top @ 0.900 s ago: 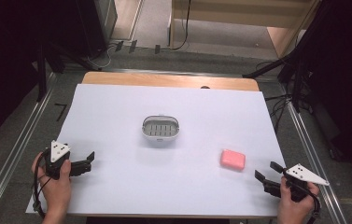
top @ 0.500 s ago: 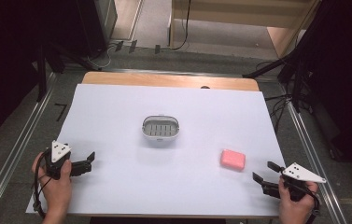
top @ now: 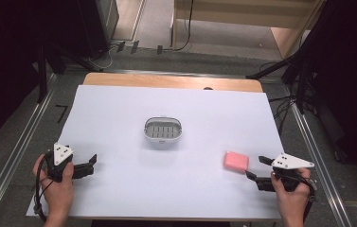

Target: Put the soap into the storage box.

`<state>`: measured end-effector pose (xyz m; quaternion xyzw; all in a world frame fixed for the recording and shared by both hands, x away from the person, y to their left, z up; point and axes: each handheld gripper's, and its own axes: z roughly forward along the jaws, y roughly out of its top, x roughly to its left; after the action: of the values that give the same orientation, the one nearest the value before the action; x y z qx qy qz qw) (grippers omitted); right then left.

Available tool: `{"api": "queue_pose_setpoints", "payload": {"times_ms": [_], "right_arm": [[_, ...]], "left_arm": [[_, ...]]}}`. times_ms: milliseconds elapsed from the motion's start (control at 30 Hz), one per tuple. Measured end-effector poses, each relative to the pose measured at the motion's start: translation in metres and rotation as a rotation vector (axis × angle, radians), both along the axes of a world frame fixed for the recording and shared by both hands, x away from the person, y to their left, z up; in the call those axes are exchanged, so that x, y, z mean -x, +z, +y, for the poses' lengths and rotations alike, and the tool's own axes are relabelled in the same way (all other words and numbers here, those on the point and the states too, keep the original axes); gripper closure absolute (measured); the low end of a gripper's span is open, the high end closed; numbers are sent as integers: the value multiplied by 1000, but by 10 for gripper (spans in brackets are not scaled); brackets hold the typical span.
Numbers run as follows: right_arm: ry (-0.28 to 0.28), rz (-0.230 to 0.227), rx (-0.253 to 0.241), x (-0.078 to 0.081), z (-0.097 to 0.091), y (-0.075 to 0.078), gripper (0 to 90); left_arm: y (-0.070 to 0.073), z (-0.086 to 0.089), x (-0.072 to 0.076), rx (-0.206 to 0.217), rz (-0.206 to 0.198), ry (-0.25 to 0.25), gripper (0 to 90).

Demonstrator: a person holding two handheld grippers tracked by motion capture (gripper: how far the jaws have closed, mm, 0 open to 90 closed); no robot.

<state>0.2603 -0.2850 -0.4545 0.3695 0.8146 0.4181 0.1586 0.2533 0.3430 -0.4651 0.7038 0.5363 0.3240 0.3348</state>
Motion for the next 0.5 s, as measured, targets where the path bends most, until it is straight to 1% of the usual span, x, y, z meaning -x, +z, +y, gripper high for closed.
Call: {"api": "queue_pose_setpoints", "payload": {"times_ms": [133, 167, 200, 233, 333, 400, 467, 500], "right_arm": [[52, 28, 52, -10, 9, 4, 258], [52, 28, 52, -10, 9, 4, 258], [65, 37, 73, -13, 11, 5, 258], [95, 52, 108, -19, 16, 9, 257], [127, 70, 142, -27, 20, 12, 258], [143, 82, 181, -32, 24, 14, 262], [166, 87, 194, -37, 28, 16, 271], [166, 87, 194, -37, 28, 16, 271]], "left_arm": [[0, 0, 0, -1, -1, -1, 1], [0, 0, 0, -1, -1, -1, 1], [0, 0, 0, 0, -1, 0, 1], [0, 0, 0, 2, -2, -1, 1], [0, 0, 0, 3, 0, -1, 1], [0, 0, 0, 5, -1, -1, 1], [0, 0, 0, 3, -2, -2, 1], [0, 0, 0, 3, -2, -2, 1]]}}
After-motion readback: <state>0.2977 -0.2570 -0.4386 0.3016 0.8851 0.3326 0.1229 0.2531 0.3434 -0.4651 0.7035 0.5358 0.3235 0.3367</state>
